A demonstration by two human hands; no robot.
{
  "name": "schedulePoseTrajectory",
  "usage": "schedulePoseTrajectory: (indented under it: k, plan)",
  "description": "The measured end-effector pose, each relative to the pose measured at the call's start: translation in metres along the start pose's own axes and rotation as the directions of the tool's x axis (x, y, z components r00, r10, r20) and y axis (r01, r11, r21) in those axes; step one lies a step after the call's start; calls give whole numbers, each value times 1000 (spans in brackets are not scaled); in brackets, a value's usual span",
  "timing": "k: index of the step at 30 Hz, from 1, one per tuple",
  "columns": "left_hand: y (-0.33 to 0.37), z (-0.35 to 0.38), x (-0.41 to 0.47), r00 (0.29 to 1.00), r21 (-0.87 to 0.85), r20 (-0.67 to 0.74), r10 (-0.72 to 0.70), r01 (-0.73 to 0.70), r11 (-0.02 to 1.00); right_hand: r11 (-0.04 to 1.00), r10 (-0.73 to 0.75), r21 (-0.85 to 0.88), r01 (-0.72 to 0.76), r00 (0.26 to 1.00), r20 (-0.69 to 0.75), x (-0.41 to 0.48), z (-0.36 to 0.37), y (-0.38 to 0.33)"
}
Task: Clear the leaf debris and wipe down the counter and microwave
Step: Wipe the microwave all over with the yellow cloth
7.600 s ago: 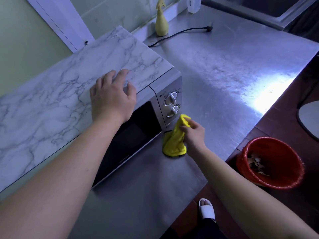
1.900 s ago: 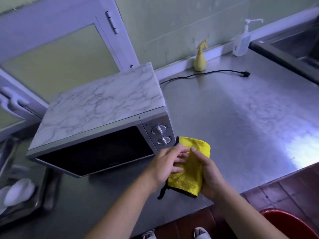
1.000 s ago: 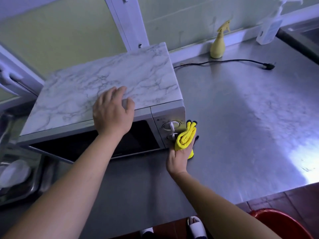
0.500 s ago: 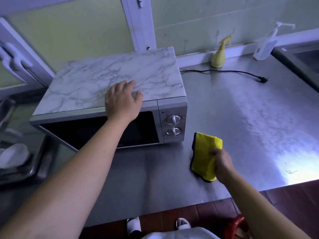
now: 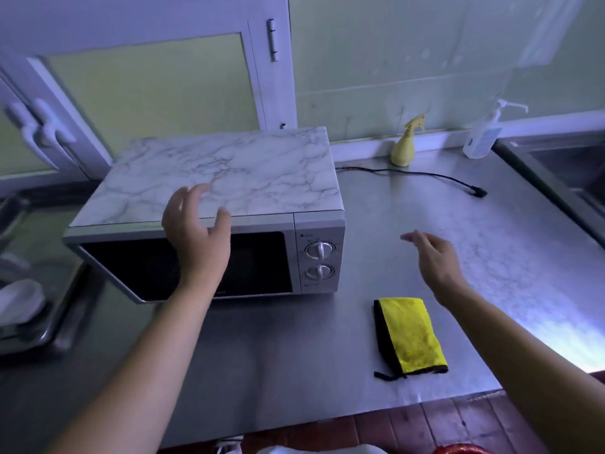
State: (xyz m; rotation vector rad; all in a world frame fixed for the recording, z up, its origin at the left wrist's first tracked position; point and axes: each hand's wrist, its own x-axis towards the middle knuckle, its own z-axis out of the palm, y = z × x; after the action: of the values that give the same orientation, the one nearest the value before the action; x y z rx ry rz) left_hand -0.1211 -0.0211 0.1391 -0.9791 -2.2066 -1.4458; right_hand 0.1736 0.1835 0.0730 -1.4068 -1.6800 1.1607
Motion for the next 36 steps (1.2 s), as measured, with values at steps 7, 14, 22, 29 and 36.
schedulePoseTrajectory:
  k: [7,14,22,29,36]
  plan:
    - [-43,-25,-3,526,-438,-80,-847,745,503,833,-512,-90,546,822,248,35,88,-130]
    - [-46,-17,42,263,-486,178,-948,862,148,521,-352,-609,598,800,486,112,172,-166]
    - [-65,6,37,286,-484,100,-953,851,204,556,-303,-653,514,857,416,184,198,-189]
    - [-82,3,43,323,-480,152,-934,850,216,543,-240,-681,491,868,435,210,209,-196]
    - [-96,-8,65,372,-367,263,-890,892,264,582,-230,-676,451,889,395,198,198,-189]
